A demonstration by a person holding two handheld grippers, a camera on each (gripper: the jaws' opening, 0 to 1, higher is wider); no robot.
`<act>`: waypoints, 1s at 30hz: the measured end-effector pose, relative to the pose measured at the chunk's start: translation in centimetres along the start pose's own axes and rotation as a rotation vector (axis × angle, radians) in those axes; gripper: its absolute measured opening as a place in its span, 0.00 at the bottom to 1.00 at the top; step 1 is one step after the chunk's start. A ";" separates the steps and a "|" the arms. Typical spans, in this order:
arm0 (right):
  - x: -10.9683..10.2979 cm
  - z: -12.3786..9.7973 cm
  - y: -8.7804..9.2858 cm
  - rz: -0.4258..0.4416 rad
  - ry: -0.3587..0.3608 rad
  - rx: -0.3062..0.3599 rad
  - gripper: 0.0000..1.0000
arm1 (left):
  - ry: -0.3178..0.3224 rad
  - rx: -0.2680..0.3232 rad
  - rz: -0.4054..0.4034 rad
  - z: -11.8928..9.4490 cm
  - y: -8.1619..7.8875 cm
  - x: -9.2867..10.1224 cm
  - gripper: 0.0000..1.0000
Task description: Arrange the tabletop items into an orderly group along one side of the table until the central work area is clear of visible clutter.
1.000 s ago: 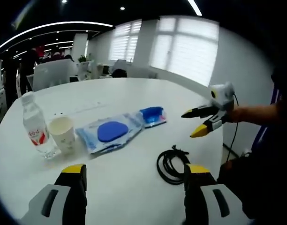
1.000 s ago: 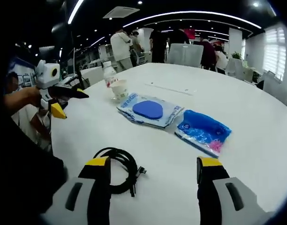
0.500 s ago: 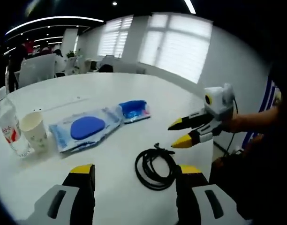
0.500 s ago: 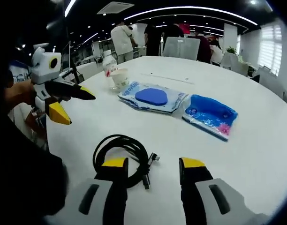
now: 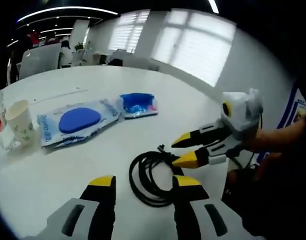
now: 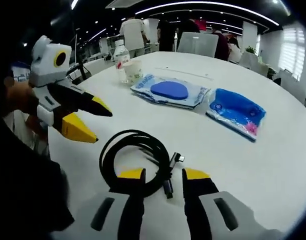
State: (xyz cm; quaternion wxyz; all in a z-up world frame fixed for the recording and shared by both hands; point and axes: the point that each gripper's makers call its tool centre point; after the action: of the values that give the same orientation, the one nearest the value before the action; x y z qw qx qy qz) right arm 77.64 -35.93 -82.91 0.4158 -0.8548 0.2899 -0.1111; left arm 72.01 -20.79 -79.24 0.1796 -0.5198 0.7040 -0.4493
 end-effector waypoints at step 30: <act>-1.5 3.7 3.2 0.009 0.069 -0.102 0.12 | -0.045 -0.213 -0.097 7.7 5.7 2.4 0.21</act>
State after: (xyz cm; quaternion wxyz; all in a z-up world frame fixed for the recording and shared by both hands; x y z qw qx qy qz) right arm 76.78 -34.20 -87.68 0.3618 -0.8693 0.3133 -0.1237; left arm 73.32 -26.07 -87.49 0.1172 -0.5791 0.7177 -0.3685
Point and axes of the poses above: the point that each gripper's makers call its tool centre point, and the gripper's own axes: z roughly forward along the fingers, x roughly to its right, y roughly out of its underside, and after that the axes turned 2 degrees about x, right-handed
